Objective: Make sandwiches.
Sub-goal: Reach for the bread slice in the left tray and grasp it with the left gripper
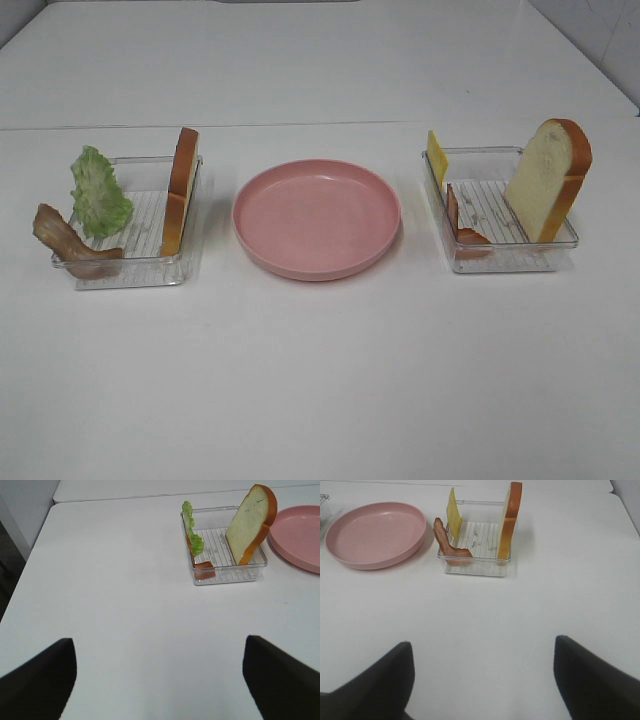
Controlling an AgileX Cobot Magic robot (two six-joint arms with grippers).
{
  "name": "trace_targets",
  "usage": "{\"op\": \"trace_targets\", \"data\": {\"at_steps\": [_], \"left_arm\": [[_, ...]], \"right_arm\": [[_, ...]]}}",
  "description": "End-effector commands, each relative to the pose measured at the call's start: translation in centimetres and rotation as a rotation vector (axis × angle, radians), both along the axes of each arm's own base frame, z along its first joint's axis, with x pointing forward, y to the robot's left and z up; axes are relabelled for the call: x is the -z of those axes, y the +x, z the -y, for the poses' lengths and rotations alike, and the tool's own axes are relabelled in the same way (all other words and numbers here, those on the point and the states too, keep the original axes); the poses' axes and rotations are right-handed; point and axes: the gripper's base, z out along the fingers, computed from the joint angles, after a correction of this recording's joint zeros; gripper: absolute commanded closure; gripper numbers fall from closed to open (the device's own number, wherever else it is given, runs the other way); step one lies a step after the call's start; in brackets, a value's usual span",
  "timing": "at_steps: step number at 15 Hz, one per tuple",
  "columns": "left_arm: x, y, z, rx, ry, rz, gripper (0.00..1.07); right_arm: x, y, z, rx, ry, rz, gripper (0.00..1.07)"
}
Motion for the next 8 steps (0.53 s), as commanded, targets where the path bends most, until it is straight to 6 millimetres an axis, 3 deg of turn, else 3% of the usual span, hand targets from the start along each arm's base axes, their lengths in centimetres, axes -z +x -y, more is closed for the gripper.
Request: {"op": "trace_targets", "data": {"at_steps": [1, 8], "left_arm": [[-0.03, -0.29, 0.04, 0.002, -0.003, 0.030, 0.21], [-0.03, -0.29, 0.04, 0.002, -0.003, 0.030, 0.21]], "right_arm": [[-0.04, -0.16, -0.01, 0.005, -0.005, 0.022, 0.33], [-0.04, -0.16, -0.01, 0.005, -0.005, 0.022, 0.33]]}}
